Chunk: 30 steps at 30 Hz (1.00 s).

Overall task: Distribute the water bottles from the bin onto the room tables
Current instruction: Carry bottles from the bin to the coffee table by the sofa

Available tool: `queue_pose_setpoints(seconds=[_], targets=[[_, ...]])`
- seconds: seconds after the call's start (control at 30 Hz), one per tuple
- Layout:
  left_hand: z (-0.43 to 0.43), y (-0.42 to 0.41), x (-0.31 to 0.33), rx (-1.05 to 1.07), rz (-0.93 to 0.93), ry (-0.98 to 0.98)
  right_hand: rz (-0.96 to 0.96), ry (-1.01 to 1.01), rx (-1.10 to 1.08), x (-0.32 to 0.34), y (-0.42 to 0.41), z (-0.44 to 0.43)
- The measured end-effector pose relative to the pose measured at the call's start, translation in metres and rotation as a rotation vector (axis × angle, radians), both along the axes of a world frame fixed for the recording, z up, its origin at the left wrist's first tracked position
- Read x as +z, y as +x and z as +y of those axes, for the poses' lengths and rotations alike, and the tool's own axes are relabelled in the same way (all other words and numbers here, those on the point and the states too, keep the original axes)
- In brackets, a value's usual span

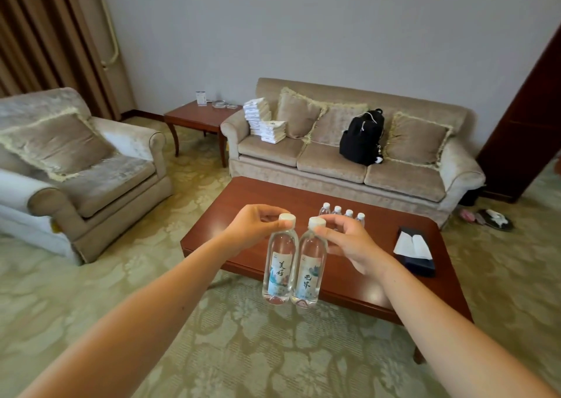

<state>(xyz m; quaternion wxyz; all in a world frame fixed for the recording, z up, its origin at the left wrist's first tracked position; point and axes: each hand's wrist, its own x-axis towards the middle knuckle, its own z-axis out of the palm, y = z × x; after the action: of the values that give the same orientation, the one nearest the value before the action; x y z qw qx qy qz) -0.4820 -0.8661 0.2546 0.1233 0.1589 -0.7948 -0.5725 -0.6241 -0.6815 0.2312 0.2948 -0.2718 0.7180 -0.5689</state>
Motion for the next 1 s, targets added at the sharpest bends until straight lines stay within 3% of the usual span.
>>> queue_pose_setpoints(seconds=[0.63, 1.0], targets=[[-0.223, -0.193, -0.024, -0.148, -0.019, -0.066, -0.022, -0.047, -0.175, -0.022, -0.155, -0.199], [-0.289, -0.278, -0.044, -0.212, -0.016, -0.081, -0.025, -0.03, -0.236, -0.026, -0.221, -0.257]])
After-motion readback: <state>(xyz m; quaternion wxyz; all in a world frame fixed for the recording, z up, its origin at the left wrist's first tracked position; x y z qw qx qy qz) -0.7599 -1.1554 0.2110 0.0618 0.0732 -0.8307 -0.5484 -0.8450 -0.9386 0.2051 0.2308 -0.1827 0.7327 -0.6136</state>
